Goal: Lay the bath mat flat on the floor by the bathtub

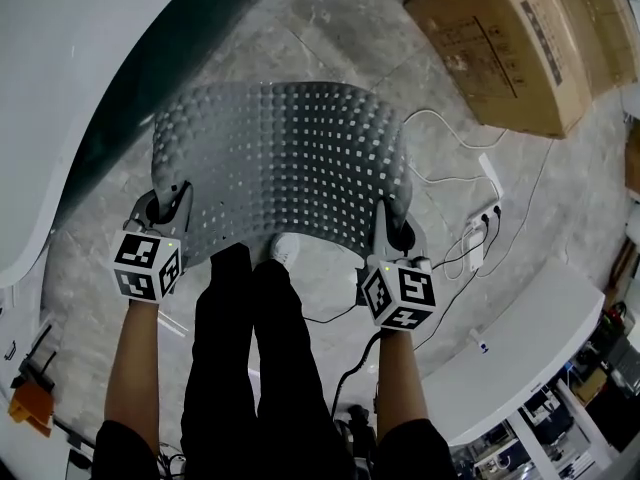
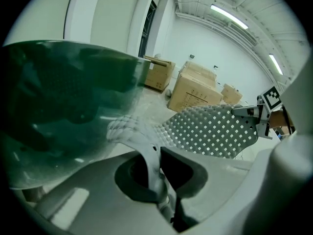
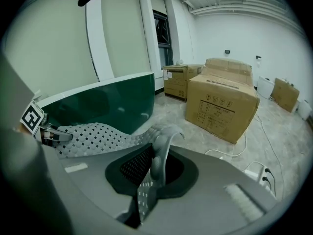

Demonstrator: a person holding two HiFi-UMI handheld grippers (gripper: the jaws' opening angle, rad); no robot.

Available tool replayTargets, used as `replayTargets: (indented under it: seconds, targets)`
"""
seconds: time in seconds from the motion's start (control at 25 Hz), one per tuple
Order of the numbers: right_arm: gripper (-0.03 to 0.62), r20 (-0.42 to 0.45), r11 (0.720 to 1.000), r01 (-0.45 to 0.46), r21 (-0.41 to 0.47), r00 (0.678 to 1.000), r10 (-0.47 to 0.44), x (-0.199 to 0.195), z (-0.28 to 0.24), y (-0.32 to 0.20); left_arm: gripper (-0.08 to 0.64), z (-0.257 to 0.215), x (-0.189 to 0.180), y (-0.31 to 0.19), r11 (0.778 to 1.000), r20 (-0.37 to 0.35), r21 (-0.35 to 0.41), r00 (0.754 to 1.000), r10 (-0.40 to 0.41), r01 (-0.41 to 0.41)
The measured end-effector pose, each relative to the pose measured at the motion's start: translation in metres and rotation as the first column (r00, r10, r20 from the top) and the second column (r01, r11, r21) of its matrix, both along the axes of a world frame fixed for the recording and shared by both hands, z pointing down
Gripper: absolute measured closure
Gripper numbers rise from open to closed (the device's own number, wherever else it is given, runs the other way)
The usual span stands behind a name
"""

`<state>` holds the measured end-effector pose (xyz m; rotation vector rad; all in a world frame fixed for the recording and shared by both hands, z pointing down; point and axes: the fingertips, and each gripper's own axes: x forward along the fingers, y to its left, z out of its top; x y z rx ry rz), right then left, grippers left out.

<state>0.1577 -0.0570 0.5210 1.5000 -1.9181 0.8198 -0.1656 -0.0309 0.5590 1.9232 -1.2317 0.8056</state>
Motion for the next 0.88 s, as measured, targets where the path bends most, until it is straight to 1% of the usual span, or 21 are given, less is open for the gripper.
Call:
replayTargets:
  seconds: [0.56,0.88]
  targets:
    - [0.545,-0.003,0.999,0.043,0.009,0.999,-0.043,-0.005,0.083,-0.009,0.534,0.086,-0.011,-0.002,1.000,0.026,0.016,1.000,-0.006,0.005]
    - [0.545,-0.016,0.998,0.063,0.025,0.998,-0.063,-0.006,0.131,-0.013,0.534,0.134,-0.012,-0.009,0.999,0.044,0.047,0.999,0.024,-0.026]
